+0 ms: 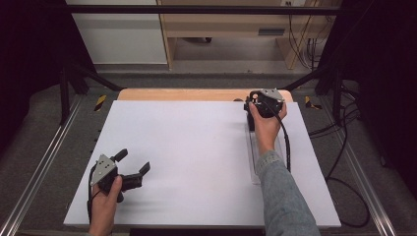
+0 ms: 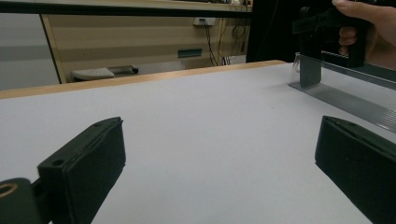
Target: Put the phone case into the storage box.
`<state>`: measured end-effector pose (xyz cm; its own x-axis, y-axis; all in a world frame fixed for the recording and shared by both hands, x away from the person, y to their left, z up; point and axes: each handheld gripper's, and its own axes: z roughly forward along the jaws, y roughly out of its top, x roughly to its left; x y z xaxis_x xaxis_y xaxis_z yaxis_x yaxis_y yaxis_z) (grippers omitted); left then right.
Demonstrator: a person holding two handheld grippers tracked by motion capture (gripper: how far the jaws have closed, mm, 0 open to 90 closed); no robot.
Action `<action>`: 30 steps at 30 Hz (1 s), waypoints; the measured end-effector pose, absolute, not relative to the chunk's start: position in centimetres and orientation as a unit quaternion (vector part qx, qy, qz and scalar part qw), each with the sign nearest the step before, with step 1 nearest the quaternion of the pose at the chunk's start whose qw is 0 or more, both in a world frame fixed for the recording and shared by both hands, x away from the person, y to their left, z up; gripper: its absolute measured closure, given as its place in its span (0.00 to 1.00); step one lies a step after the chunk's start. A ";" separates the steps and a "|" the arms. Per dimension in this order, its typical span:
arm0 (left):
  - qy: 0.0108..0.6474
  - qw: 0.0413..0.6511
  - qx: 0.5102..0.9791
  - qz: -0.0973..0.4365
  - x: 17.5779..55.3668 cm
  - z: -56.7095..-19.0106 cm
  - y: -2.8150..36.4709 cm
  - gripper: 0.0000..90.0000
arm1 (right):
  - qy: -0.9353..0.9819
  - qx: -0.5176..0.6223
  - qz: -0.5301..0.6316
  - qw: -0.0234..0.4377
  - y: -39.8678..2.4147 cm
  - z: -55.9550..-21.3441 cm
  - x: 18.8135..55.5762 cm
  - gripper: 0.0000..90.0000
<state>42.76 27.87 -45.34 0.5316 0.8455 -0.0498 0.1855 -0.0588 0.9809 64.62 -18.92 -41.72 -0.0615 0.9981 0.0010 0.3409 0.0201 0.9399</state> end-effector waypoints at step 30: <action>0.388 0.567 0.666 0.291 42.7 -45.3 27.9 0.02 | 0.602 0.558 0.415 0.391 -18.9 -41.7 64.8 0.13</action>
<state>42.72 27.91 -45.31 0.5296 0.8466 -0.0524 0.1868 -0.0561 0.9808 64.78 -18.94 -41.75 -0.0711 0.9974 -0.0068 0.3481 0.0312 0.9370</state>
